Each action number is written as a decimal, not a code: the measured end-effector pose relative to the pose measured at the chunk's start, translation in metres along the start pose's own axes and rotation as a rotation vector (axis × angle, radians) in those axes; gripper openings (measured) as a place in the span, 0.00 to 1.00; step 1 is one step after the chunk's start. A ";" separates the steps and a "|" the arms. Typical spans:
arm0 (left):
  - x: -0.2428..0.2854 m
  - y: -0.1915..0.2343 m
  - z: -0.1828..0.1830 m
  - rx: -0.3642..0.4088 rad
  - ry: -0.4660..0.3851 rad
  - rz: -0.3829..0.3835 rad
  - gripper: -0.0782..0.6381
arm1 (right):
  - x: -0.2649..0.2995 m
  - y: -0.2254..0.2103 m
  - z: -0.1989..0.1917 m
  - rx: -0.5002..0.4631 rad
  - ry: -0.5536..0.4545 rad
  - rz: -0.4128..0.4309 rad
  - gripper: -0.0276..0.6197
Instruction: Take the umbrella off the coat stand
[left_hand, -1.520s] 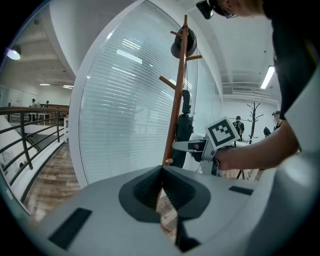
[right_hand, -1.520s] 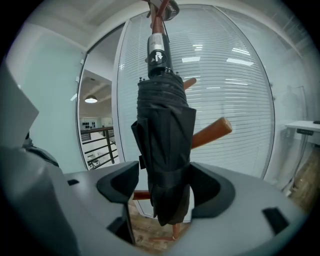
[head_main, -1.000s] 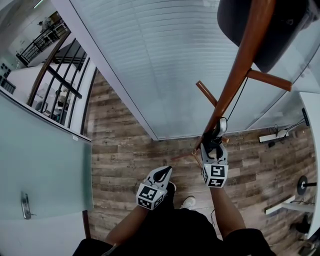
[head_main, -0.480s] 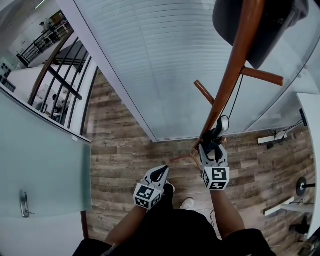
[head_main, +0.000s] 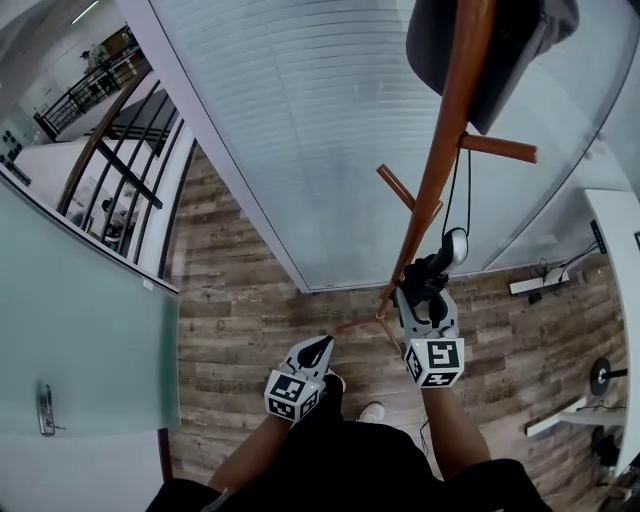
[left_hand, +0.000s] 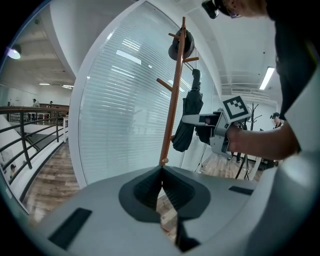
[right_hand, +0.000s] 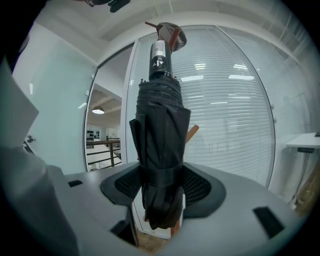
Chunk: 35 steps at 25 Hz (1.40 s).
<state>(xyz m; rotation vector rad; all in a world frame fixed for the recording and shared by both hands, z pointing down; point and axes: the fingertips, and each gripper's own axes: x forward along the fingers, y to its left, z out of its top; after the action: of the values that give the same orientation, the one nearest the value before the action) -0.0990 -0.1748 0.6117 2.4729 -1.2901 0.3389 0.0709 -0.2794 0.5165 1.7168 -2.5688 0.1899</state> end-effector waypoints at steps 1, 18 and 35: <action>0.001 -0.002 0.002 0.005 -0.001 -0.005 0.13 | -0.001 0.000 0.007 -0.001 -0.013 0.004 0.41; 0.014 -0.018 0.035 0.057 -0.045 -0.042 0.13 | -0.019 -0.016 0.127 -0.073 -0.208 0.027 0.41; 0.021 -0.053 0.059 -0.012 -0.114 -0.136 0.13 | -0.053 -0.027 0.201 -0.066 -0.366 0.005 0.42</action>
<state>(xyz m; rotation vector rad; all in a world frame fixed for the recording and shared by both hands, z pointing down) -0.0400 -0.1852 0.5554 2.5857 -1.1537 0.1584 0.1224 -0.2662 0.3132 1.8712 -2.7844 -0.2303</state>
